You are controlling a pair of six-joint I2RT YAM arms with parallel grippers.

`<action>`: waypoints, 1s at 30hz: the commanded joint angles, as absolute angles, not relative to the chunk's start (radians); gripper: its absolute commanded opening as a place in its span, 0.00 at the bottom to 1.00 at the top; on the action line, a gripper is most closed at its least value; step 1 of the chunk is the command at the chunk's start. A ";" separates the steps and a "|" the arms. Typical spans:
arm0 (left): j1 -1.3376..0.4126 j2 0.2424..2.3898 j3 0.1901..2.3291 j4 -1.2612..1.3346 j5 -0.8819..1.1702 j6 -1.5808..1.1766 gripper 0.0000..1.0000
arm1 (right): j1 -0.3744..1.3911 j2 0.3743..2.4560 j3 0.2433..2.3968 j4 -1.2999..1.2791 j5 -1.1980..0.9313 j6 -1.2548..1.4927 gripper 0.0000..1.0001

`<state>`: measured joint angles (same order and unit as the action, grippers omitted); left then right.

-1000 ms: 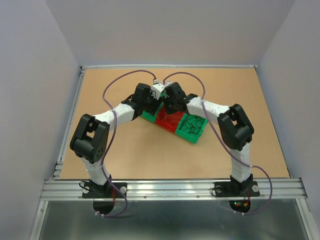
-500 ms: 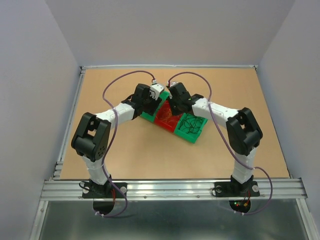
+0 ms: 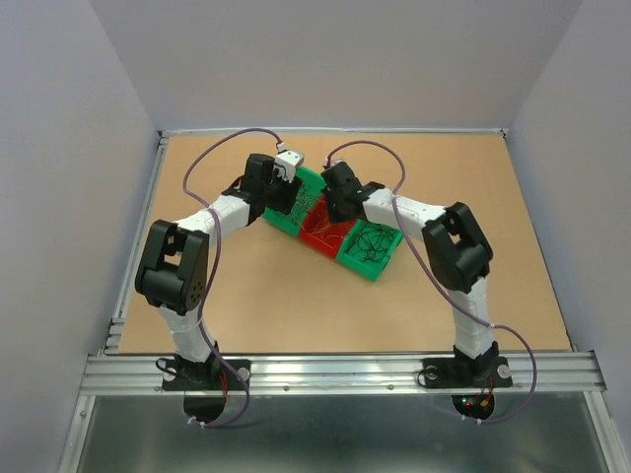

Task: Untangle the cables

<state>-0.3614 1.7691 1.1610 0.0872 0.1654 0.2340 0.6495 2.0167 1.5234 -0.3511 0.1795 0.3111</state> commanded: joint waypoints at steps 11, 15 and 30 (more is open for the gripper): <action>-0.351 1.629 1.085 0.247 0.235 0.216 0.68 | 0.652 1.608 1.191 0.077 0.293 0.322 0.46; -0.322 1.510 0.988 0.333 0.258 0.195 0.74 | 0.652 1.298 0.867 0.339 0.249 0.269 0.88; -0.178 0.784 0.419 0.955 0.170 0.041 0.99 | 0.650 0.363 0.284 0.647 0.429 0.239 0.99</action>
<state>-0.1776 0.9287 0.5377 0.6807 0.2516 0.0952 0.6533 0.6430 0.4232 0.4438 0.3653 0.2390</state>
